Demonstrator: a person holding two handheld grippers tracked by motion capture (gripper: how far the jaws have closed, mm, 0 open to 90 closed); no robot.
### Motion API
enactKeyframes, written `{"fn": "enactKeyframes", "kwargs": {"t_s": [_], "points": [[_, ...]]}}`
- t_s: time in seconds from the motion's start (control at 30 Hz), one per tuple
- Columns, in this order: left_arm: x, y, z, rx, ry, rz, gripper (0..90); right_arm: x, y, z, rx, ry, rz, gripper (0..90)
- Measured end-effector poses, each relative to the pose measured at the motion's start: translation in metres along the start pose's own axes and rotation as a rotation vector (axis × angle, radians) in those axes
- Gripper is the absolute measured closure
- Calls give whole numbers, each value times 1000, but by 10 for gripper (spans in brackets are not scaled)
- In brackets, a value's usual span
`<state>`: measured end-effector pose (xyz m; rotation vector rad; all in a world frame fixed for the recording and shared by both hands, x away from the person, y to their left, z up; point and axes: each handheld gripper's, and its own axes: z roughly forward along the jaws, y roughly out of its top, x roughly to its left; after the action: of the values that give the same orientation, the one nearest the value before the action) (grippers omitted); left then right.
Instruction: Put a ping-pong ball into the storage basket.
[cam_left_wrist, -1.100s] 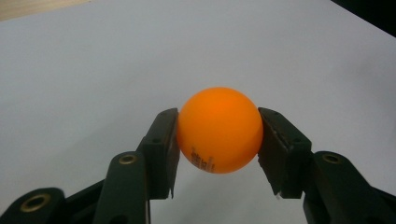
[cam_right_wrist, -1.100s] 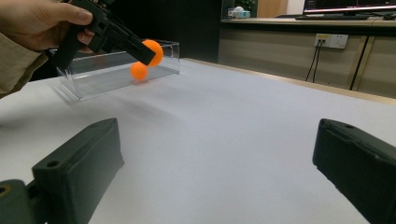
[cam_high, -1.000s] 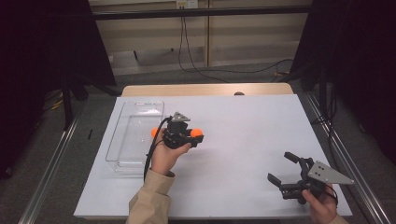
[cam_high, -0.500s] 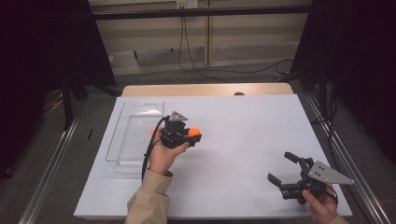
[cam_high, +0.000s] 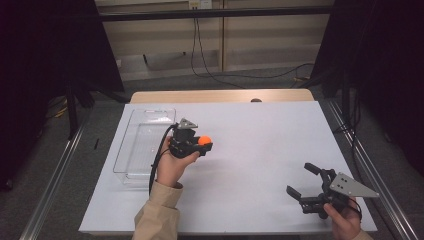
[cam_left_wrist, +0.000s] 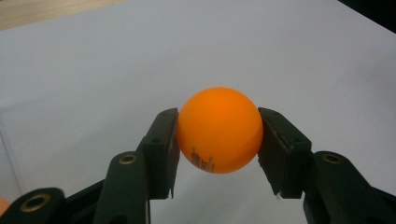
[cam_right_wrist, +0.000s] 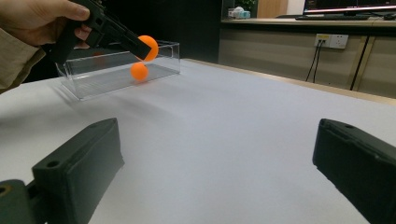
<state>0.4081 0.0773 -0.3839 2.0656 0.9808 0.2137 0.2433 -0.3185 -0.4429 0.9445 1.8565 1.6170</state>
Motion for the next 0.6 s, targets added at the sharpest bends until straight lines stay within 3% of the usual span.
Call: {"fn": "enactKeyframes", "kwargs": {"t_s": [0.6], "points": [[6,0,-9,-2,20,-16,509,0,0,0,1,1,-2,11]]}}
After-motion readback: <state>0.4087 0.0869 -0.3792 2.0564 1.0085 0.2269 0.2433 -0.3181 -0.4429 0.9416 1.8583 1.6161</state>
